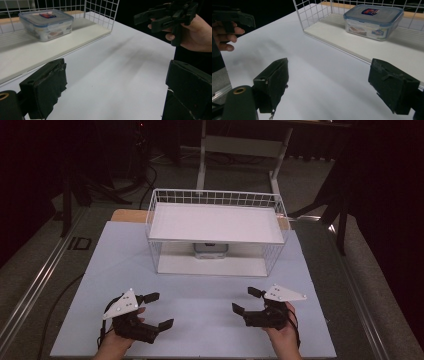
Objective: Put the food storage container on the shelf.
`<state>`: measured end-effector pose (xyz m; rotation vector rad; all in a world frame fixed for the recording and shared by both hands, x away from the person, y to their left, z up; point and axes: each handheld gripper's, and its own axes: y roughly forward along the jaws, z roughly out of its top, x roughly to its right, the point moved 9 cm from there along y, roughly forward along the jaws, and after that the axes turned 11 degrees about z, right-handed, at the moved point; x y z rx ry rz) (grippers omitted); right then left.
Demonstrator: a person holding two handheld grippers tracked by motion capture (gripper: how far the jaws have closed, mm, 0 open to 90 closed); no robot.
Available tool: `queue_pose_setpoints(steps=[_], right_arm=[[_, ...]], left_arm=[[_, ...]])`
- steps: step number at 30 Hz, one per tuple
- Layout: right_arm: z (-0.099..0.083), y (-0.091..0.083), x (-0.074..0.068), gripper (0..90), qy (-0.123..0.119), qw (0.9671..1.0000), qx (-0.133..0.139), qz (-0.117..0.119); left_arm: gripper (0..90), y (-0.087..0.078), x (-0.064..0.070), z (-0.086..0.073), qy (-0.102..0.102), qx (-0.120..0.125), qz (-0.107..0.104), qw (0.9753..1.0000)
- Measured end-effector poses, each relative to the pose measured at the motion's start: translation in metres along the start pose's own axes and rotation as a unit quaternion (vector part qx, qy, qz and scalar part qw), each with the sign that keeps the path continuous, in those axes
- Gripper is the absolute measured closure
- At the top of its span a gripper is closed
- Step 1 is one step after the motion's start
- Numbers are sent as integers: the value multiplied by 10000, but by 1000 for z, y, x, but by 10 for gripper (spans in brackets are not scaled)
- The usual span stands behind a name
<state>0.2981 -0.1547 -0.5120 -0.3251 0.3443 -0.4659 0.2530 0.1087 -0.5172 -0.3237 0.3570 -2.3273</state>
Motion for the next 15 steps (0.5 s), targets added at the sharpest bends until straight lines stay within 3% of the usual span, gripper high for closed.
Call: queue_pose_setpoints(steps=[7,15], right_arm=[[-5,-17,1,182,-43,10000,20,-78],[-15,-28,4,180,-23,10000,14,-41]], left_arm=[[42,-9,-7,-9,-74,-8,107,9999],[42,-16,-13,-16,3,21,209,9998]])
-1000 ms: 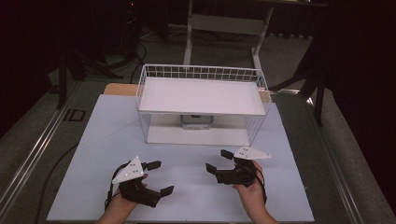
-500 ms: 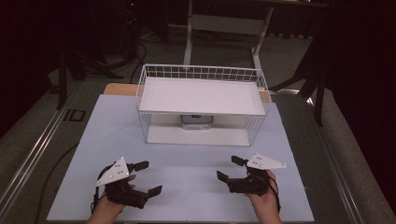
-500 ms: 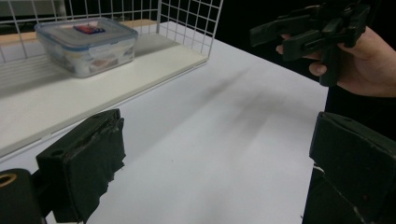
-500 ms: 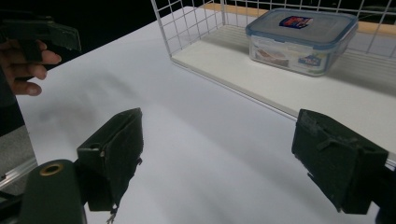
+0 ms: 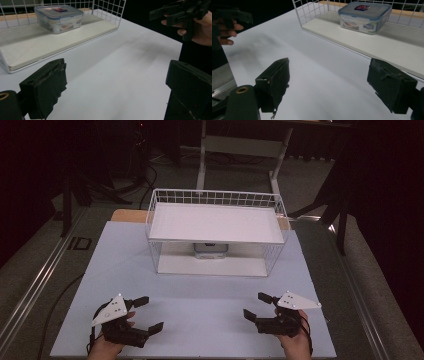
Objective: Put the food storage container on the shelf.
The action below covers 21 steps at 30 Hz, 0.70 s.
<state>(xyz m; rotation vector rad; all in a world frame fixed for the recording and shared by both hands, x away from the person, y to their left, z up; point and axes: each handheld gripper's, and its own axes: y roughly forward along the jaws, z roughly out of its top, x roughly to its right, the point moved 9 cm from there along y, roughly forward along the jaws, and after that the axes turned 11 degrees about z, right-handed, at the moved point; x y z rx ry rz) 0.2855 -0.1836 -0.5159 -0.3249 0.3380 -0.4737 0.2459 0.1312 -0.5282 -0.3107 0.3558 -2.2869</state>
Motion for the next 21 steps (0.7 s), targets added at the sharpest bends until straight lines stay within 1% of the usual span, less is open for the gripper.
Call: queue_pose_setpoints(steps=[1,5,6,9,12,14,15,18,20,21], right_arm=[[-1,-1,1,180,-55,10000,-2,-16],[-4,-3,3,176,-33,10000,-59,18],[-5,-4,3,176,-97,9999,-80,13],[-8,-7,4,173,-159,9998,-100,82],[-14,-10,6,174,-169,9997,-171,103],[-18,-12,9,174,-161,9997,-167,67],[-20,-12,10,174,-123,9998,-134,67],[-25,-9,15,174,-176,9997,-169,70],[-29,-7,16,173,-139,9996,-192,142],[-29,-7,16,173,-139,9996,-192,142]], left_arm=[[43,0,0,0,-3,4,6,10000],[42,1,-1,-3,-65,31,-11,10000],[43,1,-2,-3,-79,39,-8,10000],[42,1,-2,-4,-93,42,-23,9999],[43,0,-1,-4,-76,62,-40,9999],[43,1,0,-4,-78,76,-42,9999],[42,2,0,-3,-81,99,-62,9999],[42,4,0,-2,-56,123,-53,9999],[43,6,0,-5,-74,65,-73,9999],[42,6,0,-5,-74,65,-73,9999]])
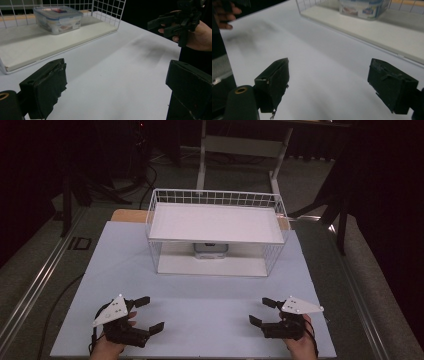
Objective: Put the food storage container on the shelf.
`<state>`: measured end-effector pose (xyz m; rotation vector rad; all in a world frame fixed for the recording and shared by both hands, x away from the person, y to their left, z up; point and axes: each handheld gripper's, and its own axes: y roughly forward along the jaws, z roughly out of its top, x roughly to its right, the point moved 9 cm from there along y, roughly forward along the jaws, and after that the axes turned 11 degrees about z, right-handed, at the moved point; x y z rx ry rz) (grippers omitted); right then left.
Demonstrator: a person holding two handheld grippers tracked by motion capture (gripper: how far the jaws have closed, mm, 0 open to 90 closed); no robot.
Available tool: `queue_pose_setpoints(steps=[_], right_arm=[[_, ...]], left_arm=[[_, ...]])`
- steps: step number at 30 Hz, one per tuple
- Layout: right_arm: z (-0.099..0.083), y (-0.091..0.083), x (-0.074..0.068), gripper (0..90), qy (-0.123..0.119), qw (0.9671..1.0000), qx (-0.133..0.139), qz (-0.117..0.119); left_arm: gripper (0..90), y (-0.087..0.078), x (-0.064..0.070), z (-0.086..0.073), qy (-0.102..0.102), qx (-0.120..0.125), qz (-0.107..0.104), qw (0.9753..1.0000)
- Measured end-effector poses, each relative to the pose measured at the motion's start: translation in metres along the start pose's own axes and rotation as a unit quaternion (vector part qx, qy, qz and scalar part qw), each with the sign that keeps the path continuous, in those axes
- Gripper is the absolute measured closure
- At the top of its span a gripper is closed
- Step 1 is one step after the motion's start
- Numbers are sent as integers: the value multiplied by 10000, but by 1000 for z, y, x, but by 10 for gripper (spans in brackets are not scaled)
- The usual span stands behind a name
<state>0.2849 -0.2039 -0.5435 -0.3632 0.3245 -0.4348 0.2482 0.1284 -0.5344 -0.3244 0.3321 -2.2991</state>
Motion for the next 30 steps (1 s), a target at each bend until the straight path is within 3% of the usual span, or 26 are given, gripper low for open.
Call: queue_pose_setpoints(steps=[1,12,16,30], right_arm=[[-4,2,1,172,-58,9999,-130,-14],[-6,3,7,166,-133,9999,-54,-13],[-3,5,5,166,-287,9996,-11,9],[-5,7,6,166,-208,9998,-30,64]], left_arm=[[42,0,0,-2,6,-22,-1,10000],[42,2,-2,-5,12,-49,-27,10000],[42,3,-1,-6,12,-62,-47,10000],[42,3,0,-6,81,-45,-65,9999]])
